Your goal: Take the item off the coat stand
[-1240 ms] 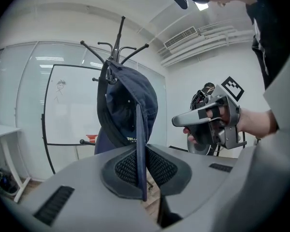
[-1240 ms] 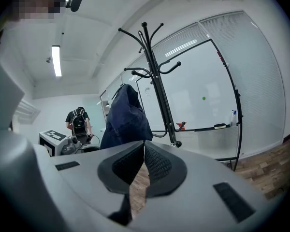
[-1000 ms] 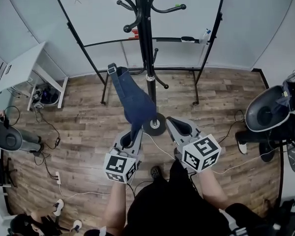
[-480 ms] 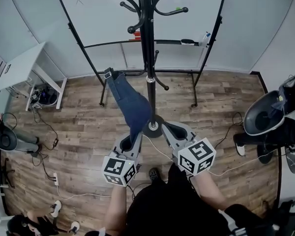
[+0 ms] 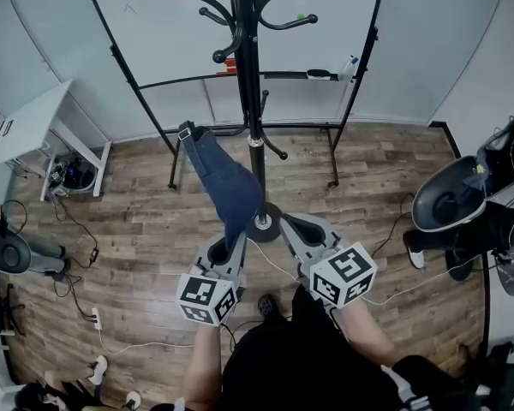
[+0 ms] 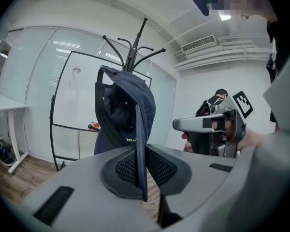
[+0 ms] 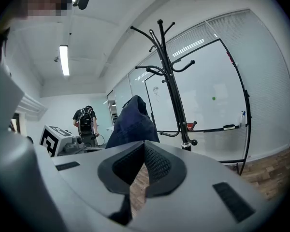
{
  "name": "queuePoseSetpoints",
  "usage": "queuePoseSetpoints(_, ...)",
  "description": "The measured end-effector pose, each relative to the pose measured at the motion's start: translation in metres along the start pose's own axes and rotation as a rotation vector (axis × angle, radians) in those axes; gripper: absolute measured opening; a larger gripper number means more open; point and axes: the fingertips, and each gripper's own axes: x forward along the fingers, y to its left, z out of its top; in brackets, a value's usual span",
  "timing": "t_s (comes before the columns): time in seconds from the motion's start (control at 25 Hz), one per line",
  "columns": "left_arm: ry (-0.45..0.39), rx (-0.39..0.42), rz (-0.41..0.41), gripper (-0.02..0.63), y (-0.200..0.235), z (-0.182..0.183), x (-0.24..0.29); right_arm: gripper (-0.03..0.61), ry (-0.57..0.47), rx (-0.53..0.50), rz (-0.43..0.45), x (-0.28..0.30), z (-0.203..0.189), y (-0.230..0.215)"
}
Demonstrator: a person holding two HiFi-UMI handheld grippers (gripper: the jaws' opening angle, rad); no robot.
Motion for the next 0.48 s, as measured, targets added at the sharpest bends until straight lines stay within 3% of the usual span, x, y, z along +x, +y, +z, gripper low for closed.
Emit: queuePoseSetpoints(0.48,0.008,-0.013,-0.004,0.031,-0.0043,-0.0041,0.0051,0.031,0.005,0.003,0.011,-0.0059,-0.0016,-0.0022)
